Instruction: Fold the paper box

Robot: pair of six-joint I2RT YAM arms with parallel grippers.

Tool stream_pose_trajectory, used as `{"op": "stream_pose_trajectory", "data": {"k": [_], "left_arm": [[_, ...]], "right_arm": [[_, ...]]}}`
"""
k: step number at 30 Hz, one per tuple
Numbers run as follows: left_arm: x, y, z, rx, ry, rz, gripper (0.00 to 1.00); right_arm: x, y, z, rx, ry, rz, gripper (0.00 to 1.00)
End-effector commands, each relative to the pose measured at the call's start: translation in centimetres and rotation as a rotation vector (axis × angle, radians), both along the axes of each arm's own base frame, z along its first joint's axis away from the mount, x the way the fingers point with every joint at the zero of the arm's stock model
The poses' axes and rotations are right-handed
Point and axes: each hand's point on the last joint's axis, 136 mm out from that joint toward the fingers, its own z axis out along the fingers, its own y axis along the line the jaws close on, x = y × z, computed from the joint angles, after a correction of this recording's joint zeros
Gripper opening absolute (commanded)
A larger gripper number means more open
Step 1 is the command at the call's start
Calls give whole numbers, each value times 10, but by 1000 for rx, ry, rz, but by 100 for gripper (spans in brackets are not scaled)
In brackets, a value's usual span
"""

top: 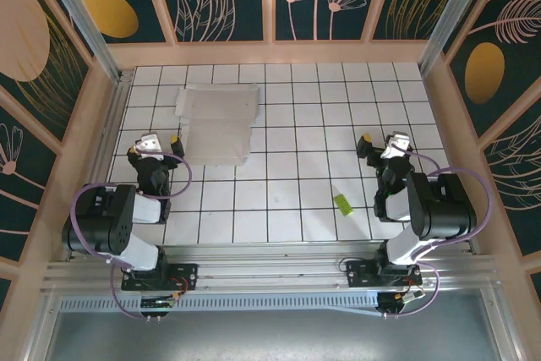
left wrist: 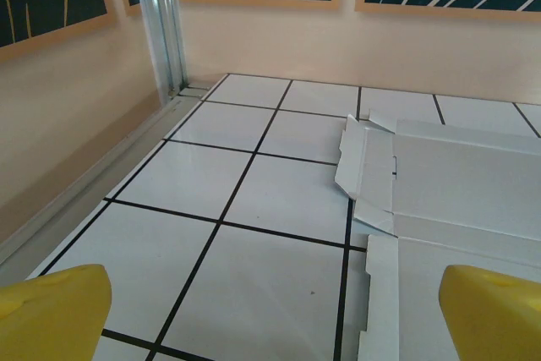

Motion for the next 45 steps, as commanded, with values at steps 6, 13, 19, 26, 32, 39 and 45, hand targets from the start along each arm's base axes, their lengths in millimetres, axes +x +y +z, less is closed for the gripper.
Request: {"op": "stream_pose_trajectory", "data": {"k": [6, 13, 19, 26, 32, 39, 45], "left_arm": [[3, 0, 14, -20, -57, -7, 99], [3, 0, 14, -20, -58, -7, 99], [-6, 10, 26, -33, -91, 54, 99], [-18, 31, 63, -303, -35, 240, 99], [5, 18, 98, -457, 141, 244, 99], [88, 6, 107, -384, 422, 140, 99], [162, -10, 48, -322, 675, -28, 99]], "right_arm": [[3, 4, 7, -10, -19, 26, 99], [3, 3, 8, -10, -21, 24, 99], [-8, 3, 36, -18, -73, 14, 99], [-12, 27, 96, 273, 2, 101, 98], [-18, 170, 129, 446, 312, 576, 99], [-41, 317, 157, 344, 522, 906, 99], [-50, 385, 163, 269, 571, 1014, 99]]}}
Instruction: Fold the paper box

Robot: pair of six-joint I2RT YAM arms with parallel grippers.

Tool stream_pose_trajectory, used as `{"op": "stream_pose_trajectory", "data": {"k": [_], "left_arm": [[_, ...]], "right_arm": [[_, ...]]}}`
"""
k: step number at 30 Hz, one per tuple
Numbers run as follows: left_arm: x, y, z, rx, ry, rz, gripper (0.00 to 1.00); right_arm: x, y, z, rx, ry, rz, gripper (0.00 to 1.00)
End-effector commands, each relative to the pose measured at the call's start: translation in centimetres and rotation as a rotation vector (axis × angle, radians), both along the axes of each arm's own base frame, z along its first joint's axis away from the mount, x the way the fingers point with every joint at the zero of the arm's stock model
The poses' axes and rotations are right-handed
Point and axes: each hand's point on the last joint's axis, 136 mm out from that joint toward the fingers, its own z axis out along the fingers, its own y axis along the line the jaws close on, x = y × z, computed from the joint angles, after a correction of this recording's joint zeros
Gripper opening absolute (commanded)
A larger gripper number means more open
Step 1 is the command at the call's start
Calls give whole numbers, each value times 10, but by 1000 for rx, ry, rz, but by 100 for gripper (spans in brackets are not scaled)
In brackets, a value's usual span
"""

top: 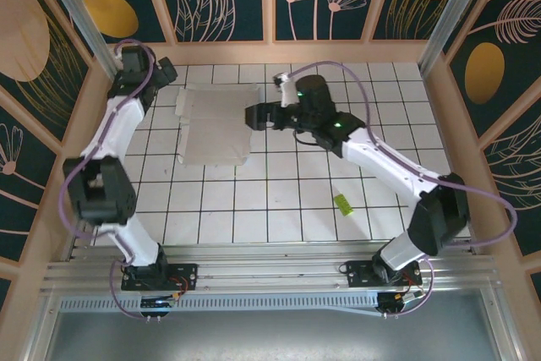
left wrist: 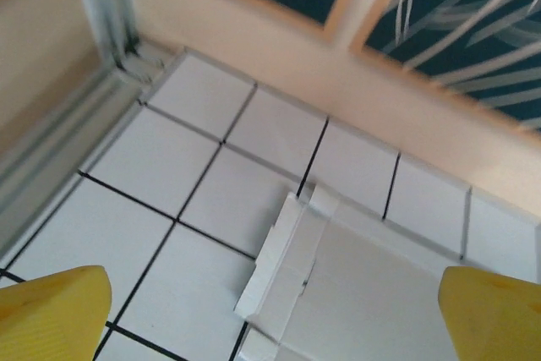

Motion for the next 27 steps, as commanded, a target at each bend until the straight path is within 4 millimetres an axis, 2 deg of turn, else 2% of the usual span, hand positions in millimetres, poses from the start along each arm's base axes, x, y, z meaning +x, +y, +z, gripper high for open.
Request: {"op": "stream_pose_trajectory", "data": {"k": [1, 5, 10, 13, 16, 18, 22, 27], "left_arm": [[8, -15, -71, 12, 287, -180, 98], [45, -12, -115, 34, 394, -235, 95], [71, -27, -147, -48, 374, -359, 89], [77, -33, -165, -83, 389, -405, 82], [77, -30, -182, -92, 415, -408, 74], [78, -29, -190, -98, 421, -411, 72], [80, -31, -199, -125, 420, -430, 63], [80, -41, -199, -178, 405, -467, 48]], "right_arm": [[-14, 21, -5, -50, 43, 63, 99], [-16, 39, -18, -72, 48, 120, 99], [-5, 42, -35, -158, 64, 109, 99], [0, 44, -43, -189, 80, 108, 99], [2, 48, -47, -193, 100, 111, 99], [3, 51, -49, -192, 113, 111, 99], [5, 53, -49, -193, 120, 108, 99], [9, 49, -44, -198, 105, 79, 99]]}}
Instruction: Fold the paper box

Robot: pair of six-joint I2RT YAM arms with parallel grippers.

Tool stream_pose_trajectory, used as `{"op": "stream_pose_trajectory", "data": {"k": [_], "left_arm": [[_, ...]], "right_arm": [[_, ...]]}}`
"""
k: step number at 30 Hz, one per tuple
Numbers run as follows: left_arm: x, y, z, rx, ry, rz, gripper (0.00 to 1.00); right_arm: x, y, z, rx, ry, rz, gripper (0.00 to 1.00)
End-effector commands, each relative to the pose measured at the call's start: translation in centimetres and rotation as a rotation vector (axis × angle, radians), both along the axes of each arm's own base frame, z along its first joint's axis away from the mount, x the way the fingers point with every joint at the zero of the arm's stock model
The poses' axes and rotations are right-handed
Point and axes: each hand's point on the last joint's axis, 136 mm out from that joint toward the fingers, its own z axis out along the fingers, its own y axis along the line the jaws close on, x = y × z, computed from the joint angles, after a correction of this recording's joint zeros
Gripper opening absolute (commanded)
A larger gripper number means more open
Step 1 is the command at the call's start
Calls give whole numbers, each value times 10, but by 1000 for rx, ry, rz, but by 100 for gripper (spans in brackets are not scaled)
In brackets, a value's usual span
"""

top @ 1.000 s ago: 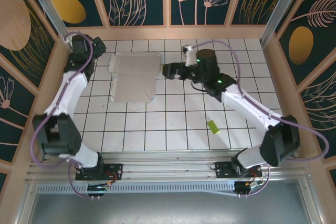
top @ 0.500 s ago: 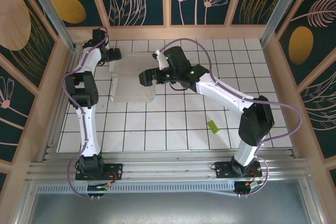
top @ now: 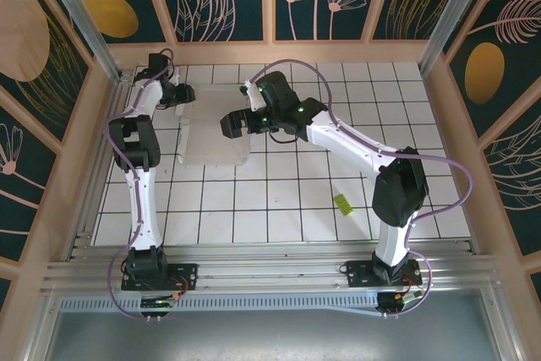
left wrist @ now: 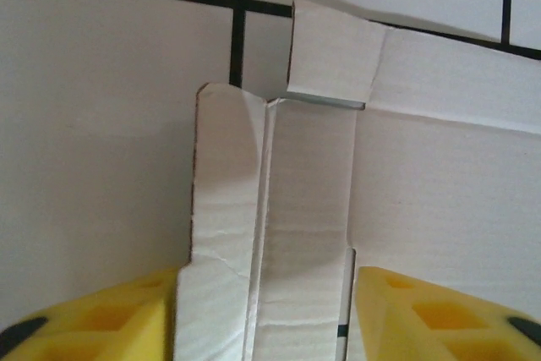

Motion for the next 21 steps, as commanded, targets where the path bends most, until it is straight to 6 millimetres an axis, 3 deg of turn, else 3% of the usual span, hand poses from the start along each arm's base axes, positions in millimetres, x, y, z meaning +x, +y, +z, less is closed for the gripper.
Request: {"op": "stream_pose_trajectory", "data": {"k": [1, 6, 9, 14, 18, 19, 21], "left_arm": [[1, -6, 3, -67, -1, -26, 45], [-1, -14, 17, -110, -22, -39, 20], [-2, -32, 39, -211, -78, -87, 2], [-15, -76, 93, -452, -256, -193, 0], [-34, -112, 132, -497, -405, -315, 0], [-41, -123, 140, -498, -435, -355, 0], [-53, -145, 156, -489, -496, -443, 0]], "right_arm": [[7, -4, 10, -8, -29, -36, 99], [13, -15, 16, -29, -72, -87, 99], [21, -29, 21, -48, -114, -131, 99], [47, -68, 41, -100, -240, -193, 99], [80, -111, 53, -135, -343, -216, 99], [80, -113, 56, -132, -367, -171, 99], [96, -137, 62, -126, -423, -137, 99]]}}
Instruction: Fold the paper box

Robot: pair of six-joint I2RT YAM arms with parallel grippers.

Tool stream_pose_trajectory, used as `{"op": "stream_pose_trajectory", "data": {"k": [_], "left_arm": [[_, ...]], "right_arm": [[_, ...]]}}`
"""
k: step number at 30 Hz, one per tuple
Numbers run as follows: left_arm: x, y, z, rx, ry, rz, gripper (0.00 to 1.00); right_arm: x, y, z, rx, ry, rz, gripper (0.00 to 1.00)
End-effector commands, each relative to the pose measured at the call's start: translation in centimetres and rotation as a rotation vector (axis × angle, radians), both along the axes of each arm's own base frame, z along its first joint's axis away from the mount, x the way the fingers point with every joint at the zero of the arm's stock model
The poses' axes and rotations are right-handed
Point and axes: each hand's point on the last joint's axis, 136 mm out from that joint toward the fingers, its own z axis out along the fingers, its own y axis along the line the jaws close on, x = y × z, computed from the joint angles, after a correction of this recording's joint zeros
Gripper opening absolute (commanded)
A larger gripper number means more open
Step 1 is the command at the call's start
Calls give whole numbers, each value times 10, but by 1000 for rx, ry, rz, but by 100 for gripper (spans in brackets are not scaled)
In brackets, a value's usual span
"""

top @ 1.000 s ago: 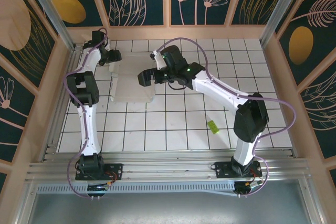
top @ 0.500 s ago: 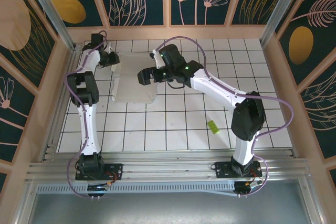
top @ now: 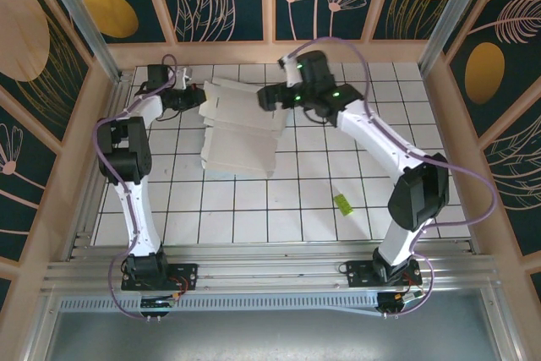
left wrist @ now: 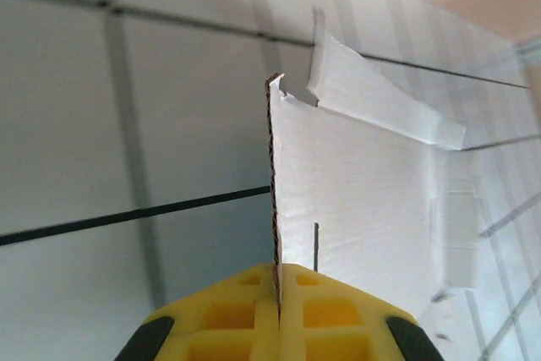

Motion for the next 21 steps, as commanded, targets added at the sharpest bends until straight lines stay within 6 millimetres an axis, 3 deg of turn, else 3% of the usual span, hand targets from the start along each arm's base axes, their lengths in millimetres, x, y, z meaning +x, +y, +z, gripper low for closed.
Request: {"op": "stream_pose_trajectory", "data": {"k": [1, 4, 8, 16, 21], "left_arm": [[-11, -59, 85, -59, -338, -206, 0], [-38, -91, 102, -32, -498, -331, 0], [-61, -111, 116, 19, -648, -415, 0], [-77, -121, 123, 26, -686, -537, 0], [-79, -122, 123, 41, -679, -558, 0]], "right_arm": [[14, -33, 21, -36, -160, 106, 99], [18, -50, 16, -45, -266, 227, 99], [11, -66, -2, -74, -370, 400, 82], [18, -92, -47, 12, -254, 485, 74], [23, -88, -61, 102, -207, 539, 72]]}}
